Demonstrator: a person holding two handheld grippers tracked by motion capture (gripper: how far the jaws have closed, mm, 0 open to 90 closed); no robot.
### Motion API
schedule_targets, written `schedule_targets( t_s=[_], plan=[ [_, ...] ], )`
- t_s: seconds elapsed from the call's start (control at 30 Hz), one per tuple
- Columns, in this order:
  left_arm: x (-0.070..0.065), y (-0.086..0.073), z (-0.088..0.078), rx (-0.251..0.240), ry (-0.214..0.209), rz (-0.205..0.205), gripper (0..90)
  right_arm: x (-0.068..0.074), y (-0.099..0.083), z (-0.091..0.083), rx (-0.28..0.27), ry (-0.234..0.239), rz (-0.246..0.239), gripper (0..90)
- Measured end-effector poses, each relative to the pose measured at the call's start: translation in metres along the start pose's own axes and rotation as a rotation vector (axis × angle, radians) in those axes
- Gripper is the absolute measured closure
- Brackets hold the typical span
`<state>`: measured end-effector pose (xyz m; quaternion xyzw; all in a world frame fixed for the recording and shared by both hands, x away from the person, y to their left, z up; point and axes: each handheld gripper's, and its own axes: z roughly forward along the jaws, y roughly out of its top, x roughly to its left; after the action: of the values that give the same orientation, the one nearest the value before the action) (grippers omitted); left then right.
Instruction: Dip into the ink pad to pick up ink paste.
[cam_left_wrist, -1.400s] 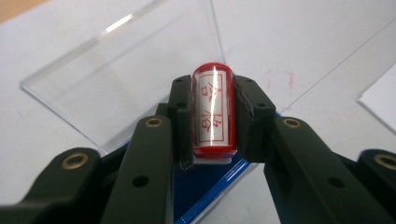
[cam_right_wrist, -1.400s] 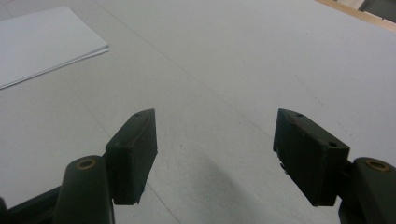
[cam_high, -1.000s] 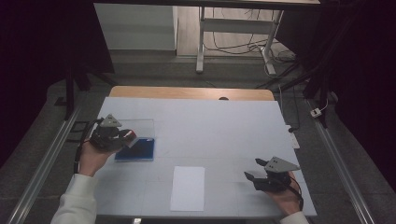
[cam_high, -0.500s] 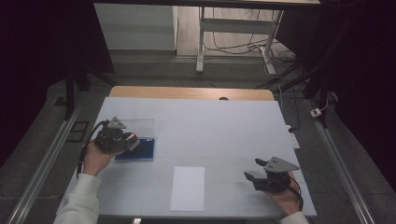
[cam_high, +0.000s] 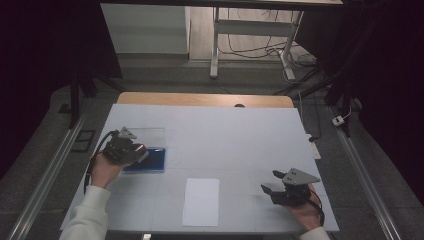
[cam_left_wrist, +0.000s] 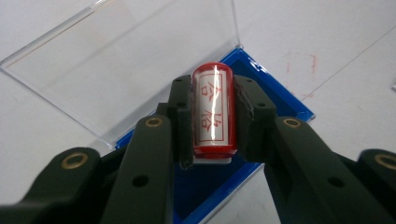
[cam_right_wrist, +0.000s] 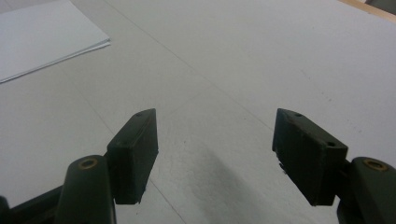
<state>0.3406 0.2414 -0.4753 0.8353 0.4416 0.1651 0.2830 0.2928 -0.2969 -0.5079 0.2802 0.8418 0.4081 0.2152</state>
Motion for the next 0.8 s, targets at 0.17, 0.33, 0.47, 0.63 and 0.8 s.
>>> schedule_targets(
  t_s=[0.17,0.33,0.47,0.63,0.8],
  plan=[
    [0.0,0.0,0.005,0.016,0.001,0.003,70.1,0.0,-0.001,0.0,0.0,0.006,0.0,30.7],
    [0.0,-0.001,0.007,0.024,-0.006,0.003,70.0,0.0,-0.001,0.0,0.002,0.004,0.0,30.7],
    [0.0,-0.001,0.01,0.029,-0.007,-0.002,70.0,0.0,-0.001,0.0,0.004,0.005,-0.002,30.7],
    [0.002,-0.004,0.017,0.051,-0.011,-0.006,70.1,0.0,-0.001,0.001,0.008,0.006,-0.007,30.9],
    [0.004,-0.005,0.017,0.05,-0.024,-0.024,70.1,0.0,-0.001,0.001,0.01,0.004,-0.01,30.9]
  ],
)
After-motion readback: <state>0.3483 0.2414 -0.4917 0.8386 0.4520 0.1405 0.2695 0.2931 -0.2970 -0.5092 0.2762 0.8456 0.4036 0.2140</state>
